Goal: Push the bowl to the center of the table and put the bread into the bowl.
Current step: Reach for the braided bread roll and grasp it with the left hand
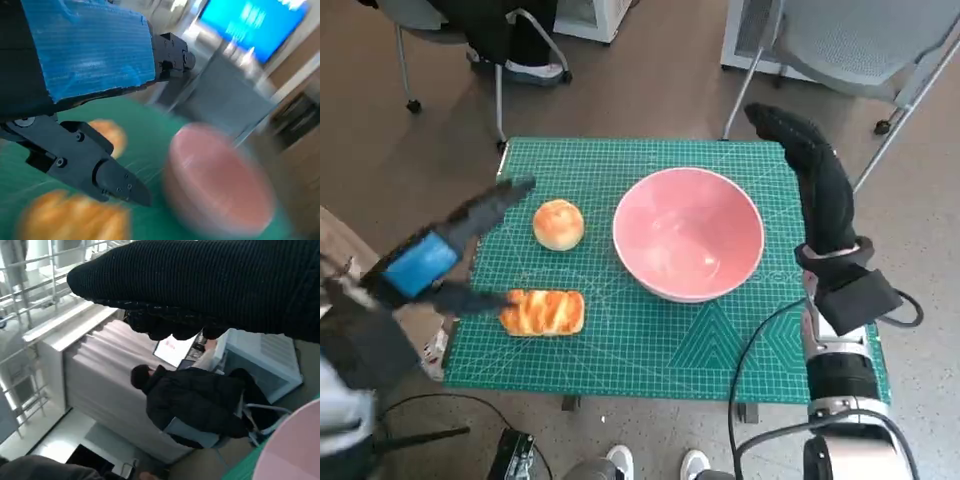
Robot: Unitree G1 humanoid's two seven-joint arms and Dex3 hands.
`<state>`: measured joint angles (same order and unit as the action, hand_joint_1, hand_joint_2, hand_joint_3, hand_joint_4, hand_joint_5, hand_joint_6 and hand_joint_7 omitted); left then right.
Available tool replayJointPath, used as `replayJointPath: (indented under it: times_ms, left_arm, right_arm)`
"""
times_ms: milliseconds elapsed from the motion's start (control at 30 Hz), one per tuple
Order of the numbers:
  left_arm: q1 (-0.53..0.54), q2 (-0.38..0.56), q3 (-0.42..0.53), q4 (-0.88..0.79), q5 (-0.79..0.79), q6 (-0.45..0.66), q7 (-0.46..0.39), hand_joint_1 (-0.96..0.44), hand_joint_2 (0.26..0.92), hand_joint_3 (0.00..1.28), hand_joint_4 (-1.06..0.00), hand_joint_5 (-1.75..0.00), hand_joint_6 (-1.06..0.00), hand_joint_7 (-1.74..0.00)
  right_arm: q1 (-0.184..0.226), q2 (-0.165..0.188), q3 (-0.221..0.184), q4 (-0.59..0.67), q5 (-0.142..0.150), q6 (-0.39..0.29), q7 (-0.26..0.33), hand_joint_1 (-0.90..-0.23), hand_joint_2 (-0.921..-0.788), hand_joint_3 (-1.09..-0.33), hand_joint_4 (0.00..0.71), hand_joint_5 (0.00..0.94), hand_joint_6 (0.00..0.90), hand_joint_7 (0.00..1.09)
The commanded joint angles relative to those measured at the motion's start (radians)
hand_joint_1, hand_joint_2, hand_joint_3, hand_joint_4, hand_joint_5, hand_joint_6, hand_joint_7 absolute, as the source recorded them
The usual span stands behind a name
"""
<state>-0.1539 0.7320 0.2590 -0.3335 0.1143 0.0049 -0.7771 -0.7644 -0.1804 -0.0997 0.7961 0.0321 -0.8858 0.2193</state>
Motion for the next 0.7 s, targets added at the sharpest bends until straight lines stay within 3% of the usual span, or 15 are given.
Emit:
replayJointPath:
  times_ms: [33,300,700]
  left_arm:
    - [0.042,0.145,0.003,-0.164,0.007,0.065,-0.104,-0.14,0.637,0.01,0.0,0.0,-0.14,-0.05]
    - [0.075,0.217,-0.022,-0.208,0.029,0.141,-0.125,-0.14,0.645,0.02,0.0,0.0,-0.13,-0.03]
    - [0.074,0.242,-0.142,-0.277,0.14,0.321,-0.113,-0.22,0.647,0.02,0.0,0.0,-0.13,-0.02]
  right_arm:
    - [0.045,0.004,0.012,-0.003,-0.005,0.042,0.0,-0.66,-0.921,-0.868,0.175,0.001,0.147,0.18]
    - [0.04,0.013,0.012,0.001,0.01,0.057,0.004,-0.661,-0.921,-0.868,0.179,0.003,0.148,0.2]
    - [0.034,0.016,0.007,0.02,0.028,0.066,0.014,-0.676,-0.921,-0.864,0.18,0.002,0.141,0.21]
